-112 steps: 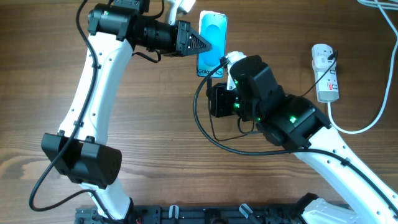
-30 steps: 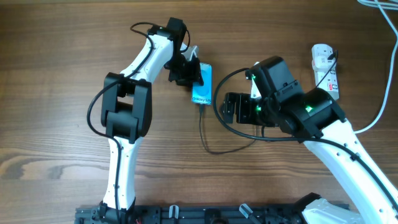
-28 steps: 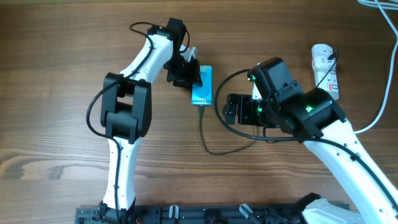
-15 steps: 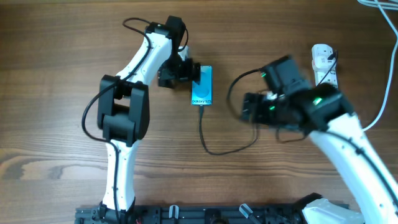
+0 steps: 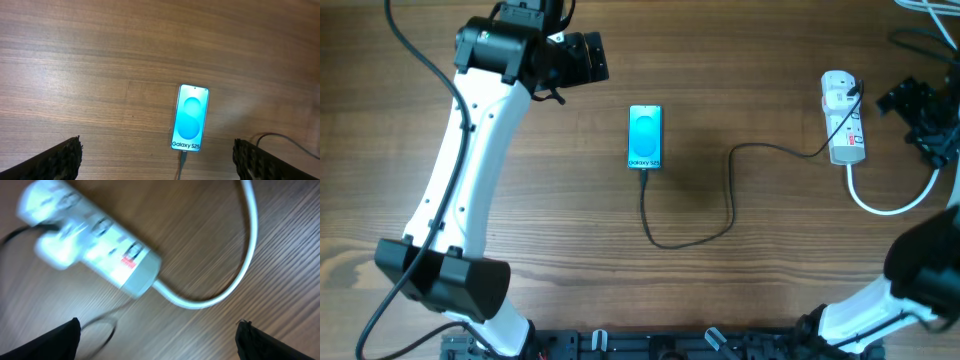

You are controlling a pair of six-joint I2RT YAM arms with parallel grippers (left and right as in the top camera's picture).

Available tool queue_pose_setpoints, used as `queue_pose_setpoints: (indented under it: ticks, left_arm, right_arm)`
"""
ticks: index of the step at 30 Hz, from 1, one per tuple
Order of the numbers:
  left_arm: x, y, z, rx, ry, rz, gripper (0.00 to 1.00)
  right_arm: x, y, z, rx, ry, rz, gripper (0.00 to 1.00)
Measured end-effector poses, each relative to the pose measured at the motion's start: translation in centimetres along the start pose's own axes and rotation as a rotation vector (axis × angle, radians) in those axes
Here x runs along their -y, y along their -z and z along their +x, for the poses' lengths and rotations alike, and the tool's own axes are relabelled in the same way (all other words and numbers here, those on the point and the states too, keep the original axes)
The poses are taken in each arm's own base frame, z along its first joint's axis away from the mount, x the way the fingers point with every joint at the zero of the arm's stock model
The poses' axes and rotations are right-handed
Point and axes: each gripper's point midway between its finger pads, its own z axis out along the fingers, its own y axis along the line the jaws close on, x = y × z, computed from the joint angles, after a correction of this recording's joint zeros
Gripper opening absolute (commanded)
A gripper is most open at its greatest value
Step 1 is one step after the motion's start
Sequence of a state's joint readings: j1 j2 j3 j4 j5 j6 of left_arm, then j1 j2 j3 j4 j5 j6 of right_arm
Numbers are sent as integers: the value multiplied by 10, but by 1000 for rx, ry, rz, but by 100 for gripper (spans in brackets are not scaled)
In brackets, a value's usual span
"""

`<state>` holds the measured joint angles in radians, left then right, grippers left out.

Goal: Plug charger to phone and switch on socket
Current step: 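Raise the left gripper away and move the right gripper to the power strip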

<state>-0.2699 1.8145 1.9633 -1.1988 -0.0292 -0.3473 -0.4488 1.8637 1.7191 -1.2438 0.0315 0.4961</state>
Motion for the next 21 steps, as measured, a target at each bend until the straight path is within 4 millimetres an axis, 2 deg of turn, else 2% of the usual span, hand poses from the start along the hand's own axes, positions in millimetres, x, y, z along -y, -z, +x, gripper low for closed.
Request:
queue_pose_setpoints:
  ticks: [1, 2, 3, 6, 12, 21]
  left_arm:
    - [0, -3, 1, -6, 0, -3, 100]
    - [-1, -5, 2, -12, 0, -6, 100]
    - [-1, -6, 2, -16, 0, -7, 100]
    - [-1, -6, 2, -15, 3, -7, 100]
    - [-1, -6, 2, -15, 3, -7, 100]
    - [-1, -6, 2, -16, 3, -8, 100]
  right_arm:
    - [1, -3, -4, 4, -6, -1, 100]
    - [11, -26, -13, -23, -36, 18, 100]
    - [11, -35, -20, -15, -37, 11, 100]
    - [-2, -55, -35, 8, 18, -41, 100]
    - [-17, -68, -56, 77, 63, -90, 100]
    - [-18, -101, -56, 41, 89, -73, 100]
